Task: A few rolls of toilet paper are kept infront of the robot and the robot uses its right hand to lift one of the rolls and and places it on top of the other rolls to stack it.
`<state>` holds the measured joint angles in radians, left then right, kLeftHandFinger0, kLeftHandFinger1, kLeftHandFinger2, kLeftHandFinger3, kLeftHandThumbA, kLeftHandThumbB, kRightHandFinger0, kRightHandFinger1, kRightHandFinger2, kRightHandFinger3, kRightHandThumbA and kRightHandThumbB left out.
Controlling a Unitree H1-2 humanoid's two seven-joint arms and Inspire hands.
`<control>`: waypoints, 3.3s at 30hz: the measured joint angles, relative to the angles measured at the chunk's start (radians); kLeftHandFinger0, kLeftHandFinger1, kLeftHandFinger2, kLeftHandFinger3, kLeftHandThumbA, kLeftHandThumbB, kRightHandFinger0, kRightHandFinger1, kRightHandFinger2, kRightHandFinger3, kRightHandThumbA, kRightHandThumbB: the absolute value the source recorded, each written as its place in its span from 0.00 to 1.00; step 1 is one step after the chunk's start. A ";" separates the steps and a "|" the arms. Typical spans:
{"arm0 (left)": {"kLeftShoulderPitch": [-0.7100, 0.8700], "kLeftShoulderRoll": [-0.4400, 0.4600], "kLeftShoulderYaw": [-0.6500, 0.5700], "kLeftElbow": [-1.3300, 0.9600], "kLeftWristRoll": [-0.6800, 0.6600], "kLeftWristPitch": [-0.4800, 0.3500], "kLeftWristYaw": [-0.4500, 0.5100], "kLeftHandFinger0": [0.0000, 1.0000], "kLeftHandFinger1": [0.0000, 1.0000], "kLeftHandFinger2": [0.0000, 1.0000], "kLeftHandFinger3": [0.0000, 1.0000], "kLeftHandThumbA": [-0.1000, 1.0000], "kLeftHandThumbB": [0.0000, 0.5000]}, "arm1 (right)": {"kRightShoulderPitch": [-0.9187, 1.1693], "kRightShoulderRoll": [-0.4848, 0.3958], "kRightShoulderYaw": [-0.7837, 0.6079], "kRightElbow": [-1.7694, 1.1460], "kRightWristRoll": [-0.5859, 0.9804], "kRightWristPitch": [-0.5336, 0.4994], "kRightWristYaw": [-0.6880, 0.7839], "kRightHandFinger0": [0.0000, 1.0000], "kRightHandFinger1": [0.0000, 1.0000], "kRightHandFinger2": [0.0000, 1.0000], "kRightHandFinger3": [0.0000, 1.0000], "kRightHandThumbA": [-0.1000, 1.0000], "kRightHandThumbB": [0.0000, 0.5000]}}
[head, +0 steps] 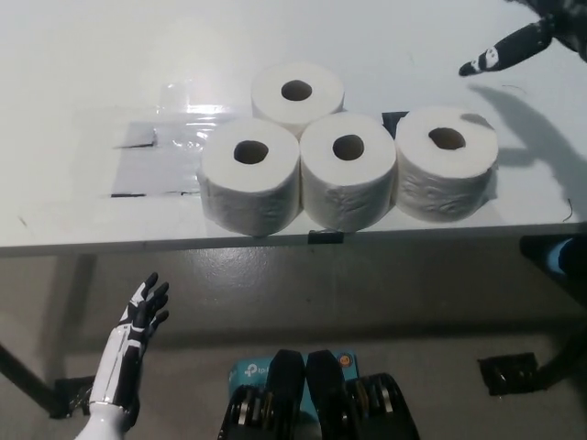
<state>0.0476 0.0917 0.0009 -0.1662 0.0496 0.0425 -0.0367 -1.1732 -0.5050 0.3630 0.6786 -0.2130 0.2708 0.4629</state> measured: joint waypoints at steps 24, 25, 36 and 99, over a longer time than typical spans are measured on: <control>-0.018 0.016 0.002 -0.041 0.000 0.013 0.000 1.00 1.00 1.00 1.00 1.00 0.17 | -0.190 0.057 0.224 0.303 -0.151 -0.064 0.200 1.00 1.00 1.00 1.00 1.00 0.82; -0.018 0.015 0.002 -0.041 0.000 0.014 0.000 1.00 1.00 1.00 1.00 1.00 0.18 | -0.192 0.063 0.232 0.318 -0.161 -0.070 0.201 1.00 1.00 1.00 1.00 1.00 0.84; -0.022 0.016 0.002 -0.046 0.000 0.023 -0.003 1.00 1.00 1.00 1.00 1.00 0.11 | -0.192 0.136 0.262 0.372 -0.213 -0.106 0.205 1.00 1.00 1.00 1.00 1.00 0.78; -0.013 0.029 0.002 -0.056 0.000 0.031 -0.003 1.00 1.00 1.00 1.00 1.00 0.11 | -0.202 0.192 0.216 0.576 -0.291 -0.203 0.163 1.00 1.00 1.00 1.00 1.00 0.78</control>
<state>0.0342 0.1212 0.0024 -0.2222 0.0494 0.0731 -0.0402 -1.3750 -0.3135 0.5791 1.2544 -0.5039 0.0683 0.6260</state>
